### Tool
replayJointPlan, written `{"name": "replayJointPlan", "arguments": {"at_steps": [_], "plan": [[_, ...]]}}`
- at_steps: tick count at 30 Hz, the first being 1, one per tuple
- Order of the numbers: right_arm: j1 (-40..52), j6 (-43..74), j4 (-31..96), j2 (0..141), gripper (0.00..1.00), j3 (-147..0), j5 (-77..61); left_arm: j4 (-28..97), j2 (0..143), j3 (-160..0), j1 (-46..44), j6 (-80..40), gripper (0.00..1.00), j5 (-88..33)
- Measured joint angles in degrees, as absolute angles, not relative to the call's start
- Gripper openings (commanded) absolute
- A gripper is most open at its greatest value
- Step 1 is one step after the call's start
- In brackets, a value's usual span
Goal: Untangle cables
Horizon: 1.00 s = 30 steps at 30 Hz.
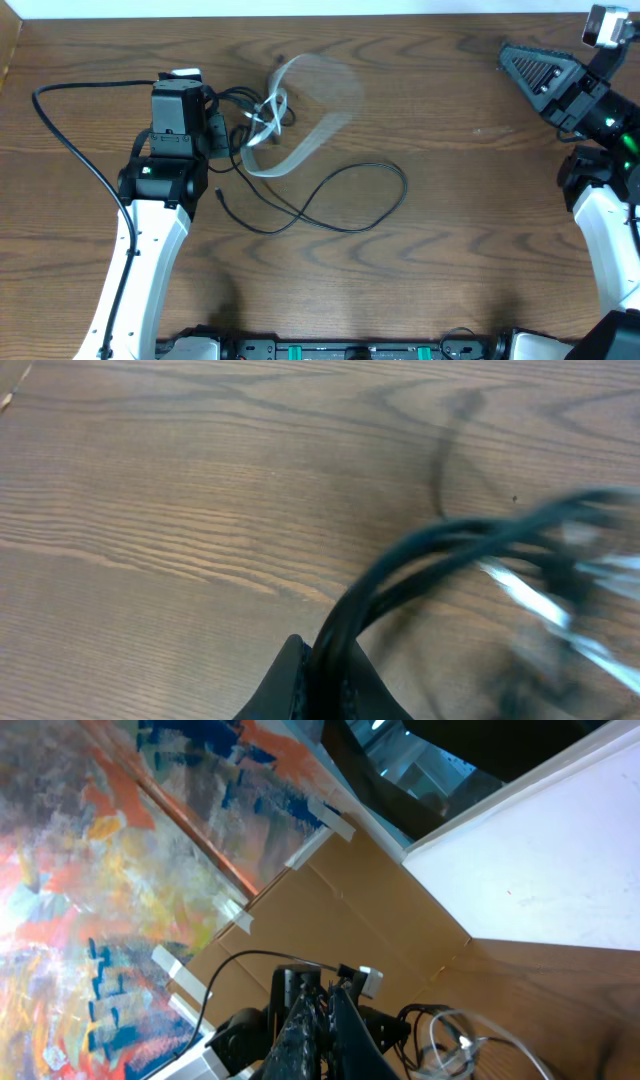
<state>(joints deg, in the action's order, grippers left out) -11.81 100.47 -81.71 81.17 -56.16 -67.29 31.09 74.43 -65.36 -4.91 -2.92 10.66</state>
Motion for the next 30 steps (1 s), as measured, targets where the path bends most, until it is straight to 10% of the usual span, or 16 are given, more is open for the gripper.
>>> {"name": "replayJointPlan", "arguments": {"at_steps": [11, 22, 30], "plan": [[-16.36, 102.91, -81.67, 81.17, 0.01, -56.16, -67.96, 30.65, 77.43, -65.36, -2.24, -2.74, 0.07, 7.73], [-11.16, 97.14, -65.56, 81.14, 0.02, -56.21, -71.4, 19.0, 77.58, -65.36, -2.26, -2.74, 0.07, -23.24], [-3.53, 82.63, -36.88, 81.17, 0.27, -56.36, -69.41, 8.43, 77.23, -65.34, -2.33, -5.19, 0.07, -45.12]]}}
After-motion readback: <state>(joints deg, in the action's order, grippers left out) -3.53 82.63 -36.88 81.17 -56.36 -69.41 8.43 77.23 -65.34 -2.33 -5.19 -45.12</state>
